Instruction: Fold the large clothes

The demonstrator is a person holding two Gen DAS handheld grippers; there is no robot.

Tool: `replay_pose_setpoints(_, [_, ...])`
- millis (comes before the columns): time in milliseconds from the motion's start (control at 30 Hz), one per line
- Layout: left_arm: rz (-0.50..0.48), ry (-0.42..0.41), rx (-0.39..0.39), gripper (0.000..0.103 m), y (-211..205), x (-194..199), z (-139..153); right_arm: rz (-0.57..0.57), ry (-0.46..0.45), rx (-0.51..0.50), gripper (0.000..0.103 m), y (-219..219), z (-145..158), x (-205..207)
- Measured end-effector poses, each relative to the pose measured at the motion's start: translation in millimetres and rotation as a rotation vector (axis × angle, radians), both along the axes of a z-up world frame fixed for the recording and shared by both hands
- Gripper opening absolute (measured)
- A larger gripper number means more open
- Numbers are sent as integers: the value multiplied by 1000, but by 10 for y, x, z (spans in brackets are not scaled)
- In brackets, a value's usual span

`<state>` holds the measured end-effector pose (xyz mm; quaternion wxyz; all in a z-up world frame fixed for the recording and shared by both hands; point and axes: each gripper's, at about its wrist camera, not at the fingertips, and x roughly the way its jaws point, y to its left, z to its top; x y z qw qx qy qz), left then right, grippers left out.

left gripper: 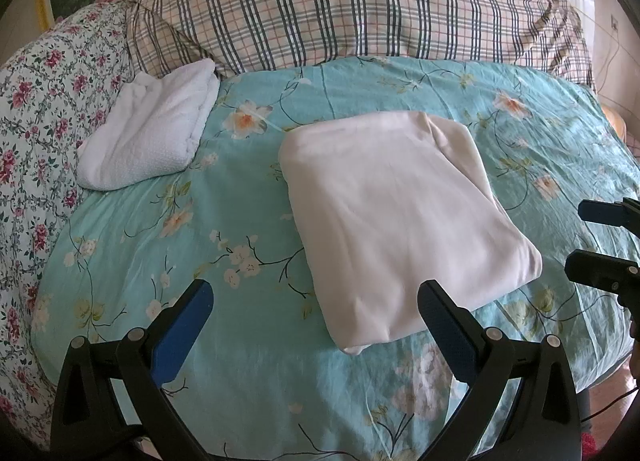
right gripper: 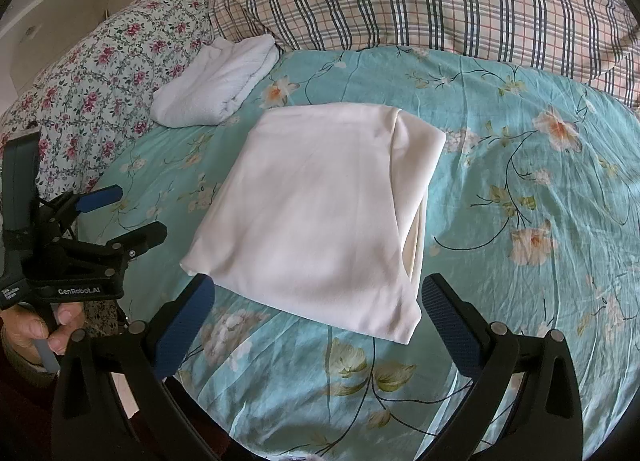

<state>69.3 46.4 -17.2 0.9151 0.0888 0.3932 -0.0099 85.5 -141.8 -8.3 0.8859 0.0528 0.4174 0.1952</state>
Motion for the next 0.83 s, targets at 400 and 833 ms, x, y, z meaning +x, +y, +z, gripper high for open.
replay_pose_setpoints(400, [-3,-11,-2,102,35,41,34,2,-1,2,103,-40,16,99])
replay_pose_setpoints(833, [16,0,-39,102,164,264,21,-5,13,14,103,-64,-108,330])
